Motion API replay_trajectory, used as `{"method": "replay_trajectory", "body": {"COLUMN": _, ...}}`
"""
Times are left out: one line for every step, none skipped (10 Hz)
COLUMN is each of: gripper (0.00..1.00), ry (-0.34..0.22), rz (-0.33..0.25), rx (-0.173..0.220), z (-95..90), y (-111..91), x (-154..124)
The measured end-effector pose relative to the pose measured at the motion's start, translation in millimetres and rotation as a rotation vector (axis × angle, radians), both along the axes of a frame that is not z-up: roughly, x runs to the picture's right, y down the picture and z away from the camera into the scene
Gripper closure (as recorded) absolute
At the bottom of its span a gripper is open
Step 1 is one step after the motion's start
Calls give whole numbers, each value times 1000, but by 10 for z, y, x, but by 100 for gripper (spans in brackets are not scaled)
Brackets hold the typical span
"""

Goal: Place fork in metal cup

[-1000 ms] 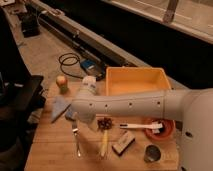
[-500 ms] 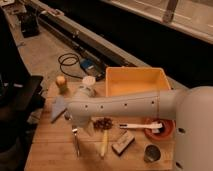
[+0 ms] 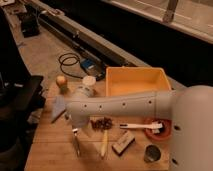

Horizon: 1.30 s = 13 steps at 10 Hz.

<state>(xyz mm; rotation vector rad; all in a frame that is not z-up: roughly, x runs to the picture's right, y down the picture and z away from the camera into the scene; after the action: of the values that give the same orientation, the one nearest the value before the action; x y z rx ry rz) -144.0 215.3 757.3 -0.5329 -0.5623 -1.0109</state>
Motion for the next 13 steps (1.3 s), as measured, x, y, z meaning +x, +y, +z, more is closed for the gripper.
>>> {"method": "replay_trajectory", "body": {"gripper": 20, "ry": -13, "rz": -7, "rx": -20, "z": 50, "y": 65, "x": -57}}
{"method": "replay_trajectory", "body": {"gripper": 20, "ry": -21, "rz": -15, "rx": -36, "z": 79, "y": 111, "x": -100}}
{"method": "replay_trajectory", "body": {"gripper": 20, "ry": -30, "rz": -24, "rx": -52, "z": 106, "y": 161, "x": -147}}
{"method": "replay_trajectory", "body": {"gripper": 20, "ry": -38, "rz": -33, "rx": -68, "z": 137, "y": 209, "x": -186}}
{"method": "replay_trajectory", "body": {"gripper": 20, "ry": -42, "rz": -37, "rx": -80, "z": 163, "y": 241, "x": -203}}
{"method": "replay_trajectory", "body": {"gripper": 20, "ry": -47, "rz": -44, "rx": -101, "z": 214, "y": 298, "x": -219}}
{"method": "replay_trajectory", "body": {"gripper": 20, "ry": -52, "rz": -45, "rx": -121, "z": 269, "y": 353, "x": -250}}
{"method": "replay_trajectory", "body": {"gripper": 20, "ry": -46, "rz": -46, "rx": -146, "z": 361, "y": 439, "x": -263}}
{"method": "replay_trajectory", "body": {"gripper": 20, "ry": -37, "rz": -47, "rx": -165, "z": 430, "y": 501, "x": -254}}
{"method": "replay_trajectory", "body": {"gripper": 24, "ry": -15, "rz": -36, "rx": -201, "z": 508, "y": 579, "x": -223}}
{"method": "replay_trajectory", "body": {"gripper": 33, "ry": -1, "rz": -24, "rx": -213, "z": 537, "y": 598, "x": -188}}
{"method": "replay_trajectory", "body": {"gripper": 40, "ry": 2, "rz": -27, "rx": -212, "z": 538, "y": 595, "x": -180}}
{"method": "replay_trajectory", "body": {"gripper": 50, "ry": 4, "rz": -28, "rx": -211, "z": 535, "y": 581, "x": -170}}
